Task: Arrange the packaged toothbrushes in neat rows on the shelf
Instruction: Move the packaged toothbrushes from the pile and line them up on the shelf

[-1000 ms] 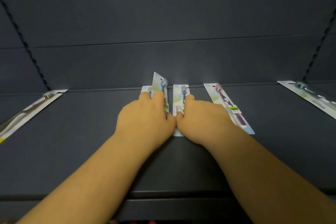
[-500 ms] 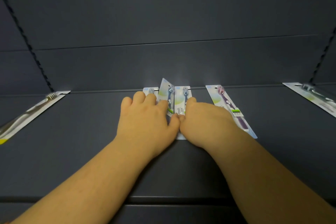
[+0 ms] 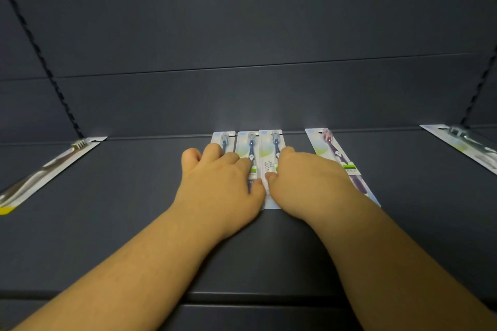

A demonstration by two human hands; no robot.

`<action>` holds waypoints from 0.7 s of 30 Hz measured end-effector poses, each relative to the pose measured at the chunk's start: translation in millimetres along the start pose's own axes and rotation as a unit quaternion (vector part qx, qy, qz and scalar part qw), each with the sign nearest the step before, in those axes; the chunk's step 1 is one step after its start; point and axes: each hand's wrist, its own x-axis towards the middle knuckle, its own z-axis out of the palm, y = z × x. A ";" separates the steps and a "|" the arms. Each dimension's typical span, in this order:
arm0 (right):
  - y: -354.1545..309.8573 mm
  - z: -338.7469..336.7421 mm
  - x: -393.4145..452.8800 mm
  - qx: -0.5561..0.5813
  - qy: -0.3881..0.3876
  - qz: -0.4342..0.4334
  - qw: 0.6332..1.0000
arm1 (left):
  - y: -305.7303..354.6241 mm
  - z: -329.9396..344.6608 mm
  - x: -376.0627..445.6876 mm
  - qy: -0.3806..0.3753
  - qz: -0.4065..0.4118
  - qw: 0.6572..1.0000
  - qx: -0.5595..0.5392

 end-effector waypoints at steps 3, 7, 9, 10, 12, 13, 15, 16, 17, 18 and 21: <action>0.4 1.2 0.2 -0.001 0.010 0.000 1.000 | -1.8 2.3 2.1 0.001 -0.012 1.000 0.005; 0.3 1.2 1.3 0.001 0.010 -0.001 1.000 | -1.7 3.8 4.5 0.001 -0.015 1.000 0.014; 0.2 1.1 2.2 0.003 0.007 0.001 1.000 | -1.2 3.4 4.2 -0.001 -0.019 1.000 0.017; 0.0 1.2 2.8 0.004 0.004 0.002 1.000 | -1.1 3.5 4.1 0.000 -0.021 1.000 0.017; 0.0 1.3 3.6 0.004 -0.005 0.003 1.000 | -0.9 2.7 4.0 0.004 -0.023 1.000 0.017; 0.0 1.1 3.7 0.003 -0.006 0.002 1.000 | -1.1 2.6 4.3 0.003 -0.023 1.000 0.018; 0.4 0.9 3.8 0.000 -0.004 -0.002 1.000 | -1.4 3.3 4.9 0.000 -0.024 1.000 0.017; 0.4 0.8 4.0 0.000 -0.006 -0.003 1.000 | -1.6 3.8 5.3 -0.001 -0.024 1.000 0.016; 0.1 0.4 4.1 -0.001 -0.010 -0.003 1.000 | -1.8 4.1 5.7 -0.002 -0.024 1.000 0.015; -0.1 0.6 4.3 -0.001 -0.013 -0.002 1.000 | -1.9 4.2 6.0 -0.005 -0.023 1.000 0.012; -0.5 2.4 4.9 0.001 -0.006 -0.005 1.000 | -2.1 3.2 5.6 -0.013 -0.022 1.000 0.006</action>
